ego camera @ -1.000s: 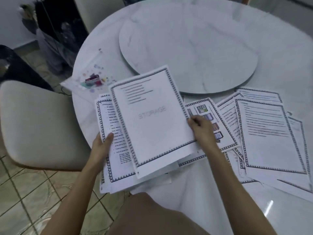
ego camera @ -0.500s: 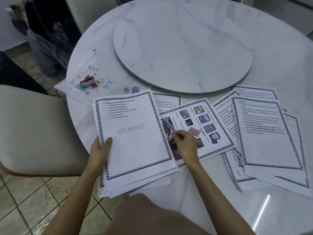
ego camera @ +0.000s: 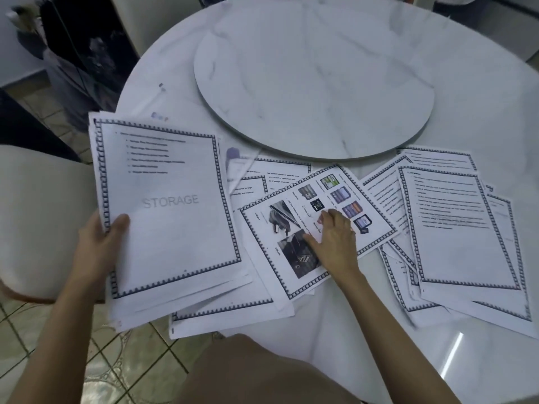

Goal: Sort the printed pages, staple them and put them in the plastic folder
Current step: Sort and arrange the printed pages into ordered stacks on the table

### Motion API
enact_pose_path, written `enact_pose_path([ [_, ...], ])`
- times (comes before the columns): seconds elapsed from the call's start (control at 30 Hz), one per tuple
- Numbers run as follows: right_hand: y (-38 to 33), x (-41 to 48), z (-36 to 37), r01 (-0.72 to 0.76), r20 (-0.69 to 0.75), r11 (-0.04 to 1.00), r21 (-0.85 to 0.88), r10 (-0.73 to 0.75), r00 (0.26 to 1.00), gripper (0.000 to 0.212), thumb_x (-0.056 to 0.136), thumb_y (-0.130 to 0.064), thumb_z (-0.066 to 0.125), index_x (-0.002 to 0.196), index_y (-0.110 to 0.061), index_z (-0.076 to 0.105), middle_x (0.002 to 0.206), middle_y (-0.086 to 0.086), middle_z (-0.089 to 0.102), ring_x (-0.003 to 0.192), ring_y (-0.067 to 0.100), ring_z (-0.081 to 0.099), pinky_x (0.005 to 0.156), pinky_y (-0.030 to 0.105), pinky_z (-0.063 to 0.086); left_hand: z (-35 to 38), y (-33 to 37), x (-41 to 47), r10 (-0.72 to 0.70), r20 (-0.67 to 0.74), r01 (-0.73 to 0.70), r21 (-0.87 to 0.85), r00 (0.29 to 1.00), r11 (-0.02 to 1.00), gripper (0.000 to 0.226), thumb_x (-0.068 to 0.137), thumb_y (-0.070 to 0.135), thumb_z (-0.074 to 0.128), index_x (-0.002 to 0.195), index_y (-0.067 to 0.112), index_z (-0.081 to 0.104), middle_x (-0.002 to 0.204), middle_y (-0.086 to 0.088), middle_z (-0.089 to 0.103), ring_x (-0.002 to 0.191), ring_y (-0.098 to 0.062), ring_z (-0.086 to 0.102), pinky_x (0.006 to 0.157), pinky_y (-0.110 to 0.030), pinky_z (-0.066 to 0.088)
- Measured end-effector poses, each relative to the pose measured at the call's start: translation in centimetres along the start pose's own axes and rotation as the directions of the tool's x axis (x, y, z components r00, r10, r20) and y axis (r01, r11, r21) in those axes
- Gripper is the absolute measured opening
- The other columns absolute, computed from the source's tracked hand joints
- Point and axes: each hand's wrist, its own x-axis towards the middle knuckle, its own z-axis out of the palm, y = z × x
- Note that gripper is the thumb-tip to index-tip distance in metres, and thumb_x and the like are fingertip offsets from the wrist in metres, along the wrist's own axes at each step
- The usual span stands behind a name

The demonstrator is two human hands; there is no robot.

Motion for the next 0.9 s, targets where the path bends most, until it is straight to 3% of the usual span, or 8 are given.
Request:
enact_pose_path([
  [0.07, 0.3, 0.3, -0.4, 0.057, 0.041, 0.998, 0.008, -0.058, 0.997, 0.065, 0.087, -0.042, 0.056, 0.138, -0.009, 0.033, 0.147, 0.01, 0.027, 0.136, 0.026, 0.023, 0.106, 0.042, 0.029, -0.9, 0.2, -0.1, -0.018, -0.019, 0.017, -0.013, 1.0, 1.0, 0.043, 0.086, 0.041, 0.056, 0.121, 0.017, 0.053, 0.119, -0.008, 0.061, 0.105, -0.033, 0.059, 0.091, -0.053, 0.046],
  [0.2, 0.9, 1.0, -0.8, 0.168, 0.107, 0.985, 0.035, -0.171, 0.979, 0.065, 0.085, -0.037, 0.06, 0.138, -0.01, 0.033, 0.15, 0.008, 0.025, 0.136, 0.026, 0.023, 0.107, 0.042, 0.027, -1.0, 0.9, -0.5, -0.007, -0.091, 0.007, 0.003, 0.996, 1.0, 0.037, 0.095, 0.027, 0.048, 0.127, 0.009, 0.049, 0.115, -0.007, 0.056, 0.103, -0.026, 0.055, 0.086, -0.039, 0.043],
  [0.4, 1.5, 2.0, -1.0, 0.255, 0.191, 0.965, 0.064, -0.262, 0.946, 0.068, 0.085, -0.033, 0.062, 0.143, -0.017, 0.029, 0.154, 0.001, 0.02, 0.14, 0.021, 0.019, 0.111, 0.04, 0.023, -0.1, 0.8, -1.5, -0.014, -0.117, 0.011, -0.029, 0.993, 1.0, 0.037, 0.096, 0.023, 0.046, 0.129, 0.007, 0.045, 0.113, -0.003, 0.05, 0.104, -0.021, 0.05, 0.086, -0.034, 0.038],
  [0.57, 1.9, 2.2, -0.9, 0.281, 0.21, 0.955, 0.098, -0.296, 0.932, 0.066, 0.085, -0.027, 0.063, 0.142, -0.019, 0.031, 0.155, -0.002, 0.02, 0.142, 0.019, 0.018, 0.114, 0.041, 0.021, 0.2, -0.1, -1.4, -0.017, -0.09, 0.01, -0.073, 0.996, 0.997, 0.023, 0.095, 0.02, 0.047, 0.117, 0.014, 0.051, 0.109, -0.003, 0.054, 0.103, -0.02, 0.05, 0.084, -0.033, 0.041],
  [0.67, 2.2, 2.2, -0.8, 0.285, 0.207, 0.951, 0.123, -0.305, 0.929, 0.064, 0.085, -0.024, 0.063, 0.142, -0.019, 0.033, 0.154, -0.002, 0.021, 0.143, 0.018, 0.018, 0.115, 0.041, 0.02, 0.2, -0.2, -1.6, 0.009, -0.077, -0.014, -0.06, 0.997, 0.998, 0.011, 0.095, 0.018, 0.047, 0.102, 0.022, 0.054, 0.101, 0.0, 0.059, 0.103, -0.021, 0.052, 0.072, -0.025, 0.045],
  [0.77, 2.4, 2.4, -0.6, 0.289, 0.214, 0.948, 0.131, -0.311, 0.926, 0.065, 0.085, -0.023, 0.064, 0.142, -0.019, 0.033, 0.154, -0.003, 0.021, 0.143, 0.017, 0.017, 0.115, 0.042, 0.02, 0.3, -0.3, -1.6, 0.001, -0.098, -0.005, -0.042, 0.995, 0.999, 0.031, 0.096, 0.017, 0.047, 0.123, 0.003, 0.049, 0.113, -0.007, 0.054, 0.103, -0.022, 0.051, 0.081, -0.033, 0.045],
  [0.9, 2.5, 2.6, -0.6, 0.309, 0.231, 0.939, 0.153, -0.338, 0.912, 0.066, 0.084, -0.021, 0.065, 0.142, -0.018, 0.033, 0.154, -0.003, 0.021, 0.143, 0.017, 0.017, 0.116, 0.041, 0.018, 0.3, -0.5, -1.5, 0.015, -0.084, -0.018, -0.039, 0.996, 0.999, 0.034, 0.096, 0.017, 0.046, 0.126, 0.001, 0.047, 0.114, -0.008, 0.053, 0.104, -0.024, 0.052, 0.086, -0.035, 0.044],
])
